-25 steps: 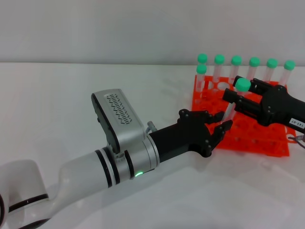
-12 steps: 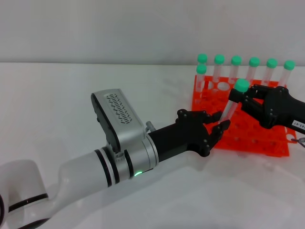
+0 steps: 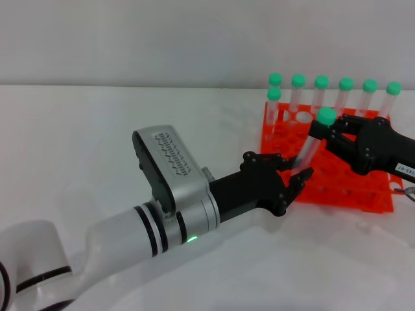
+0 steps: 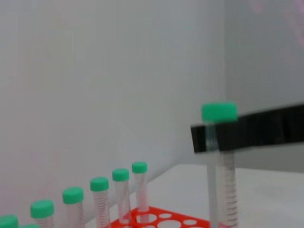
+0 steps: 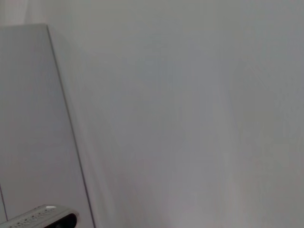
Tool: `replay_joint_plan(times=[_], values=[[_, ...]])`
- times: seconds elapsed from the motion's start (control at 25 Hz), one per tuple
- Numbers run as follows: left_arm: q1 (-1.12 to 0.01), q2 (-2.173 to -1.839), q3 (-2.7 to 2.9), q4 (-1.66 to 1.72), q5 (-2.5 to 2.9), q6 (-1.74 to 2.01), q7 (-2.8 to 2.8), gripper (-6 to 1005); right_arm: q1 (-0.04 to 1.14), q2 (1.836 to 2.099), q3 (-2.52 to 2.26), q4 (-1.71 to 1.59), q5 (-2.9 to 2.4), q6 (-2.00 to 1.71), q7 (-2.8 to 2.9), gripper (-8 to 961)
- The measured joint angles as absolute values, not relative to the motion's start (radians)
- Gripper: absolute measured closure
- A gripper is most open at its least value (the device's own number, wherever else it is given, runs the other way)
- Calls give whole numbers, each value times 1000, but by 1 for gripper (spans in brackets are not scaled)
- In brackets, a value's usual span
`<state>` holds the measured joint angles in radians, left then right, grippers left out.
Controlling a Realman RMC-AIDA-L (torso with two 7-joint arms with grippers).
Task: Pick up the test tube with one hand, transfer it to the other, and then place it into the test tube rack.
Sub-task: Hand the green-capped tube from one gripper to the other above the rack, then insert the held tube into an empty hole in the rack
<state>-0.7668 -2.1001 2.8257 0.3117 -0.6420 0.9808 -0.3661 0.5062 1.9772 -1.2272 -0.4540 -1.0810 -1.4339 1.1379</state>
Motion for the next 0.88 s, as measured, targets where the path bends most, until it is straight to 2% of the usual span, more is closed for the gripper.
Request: replay_joint_plan(times=[0.24,0.36,0.44,0.8,0.88], values=[[-737,-2102,2791,347,-644,968,-293,753,506,1983,-1223,-455,-1077,-1425,1135,753],[-708,-2103,2769,355,-646,972,-289,540,506,1990,-1212,-456,-1073,-1368,1124,753],[-678,-2103,2742,356,-646,977,-288,502,506,1996,-1207,-456,-1073,-1331,1114,752],[-454,-2097,2575,355,-698,1129,-317,332,564,2015,-1207,-472,-1072,-1257,1072,753],[-414,-2097,2560,349,-745,1157,-330,332,585,2017,-1211,-470,-1072,-1239,1069,753]])
